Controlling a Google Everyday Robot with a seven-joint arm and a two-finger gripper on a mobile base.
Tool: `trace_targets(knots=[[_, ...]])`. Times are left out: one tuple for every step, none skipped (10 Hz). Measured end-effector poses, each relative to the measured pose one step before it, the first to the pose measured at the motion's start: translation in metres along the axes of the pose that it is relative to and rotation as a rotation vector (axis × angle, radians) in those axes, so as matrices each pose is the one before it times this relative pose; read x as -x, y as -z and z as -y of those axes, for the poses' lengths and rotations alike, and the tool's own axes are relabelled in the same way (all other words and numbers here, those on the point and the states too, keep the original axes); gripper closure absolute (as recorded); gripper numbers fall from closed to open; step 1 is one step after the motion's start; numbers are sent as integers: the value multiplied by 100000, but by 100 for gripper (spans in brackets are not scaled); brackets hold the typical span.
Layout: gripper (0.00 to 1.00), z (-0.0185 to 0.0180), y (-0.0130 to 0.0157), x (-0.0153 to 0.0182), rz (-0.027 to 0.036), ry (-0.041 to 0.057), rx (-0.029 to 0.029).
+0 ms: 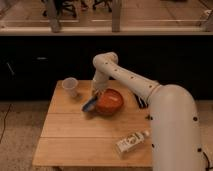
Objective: Place the white sponge in the ceramic bowl
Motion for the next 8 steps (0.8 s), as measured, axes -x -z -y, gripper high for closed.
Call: trace_targets(knots=[[98, -159, 170, -78, 31, -543, -422], [98, -269, 125, -71, 92, -709, -331], [98, -334, 213, -156, -12, -1107, -537], [98, -196, 124, -140, -34, -898, -635], [98, -23, 46, -83, 102, -412, -396], [98, 45, 53, -10, 24, -96, -273], [98, -215, 167, -124, 6, -708, -412], [98, -204, 137, -116, -9, -617, -306]])
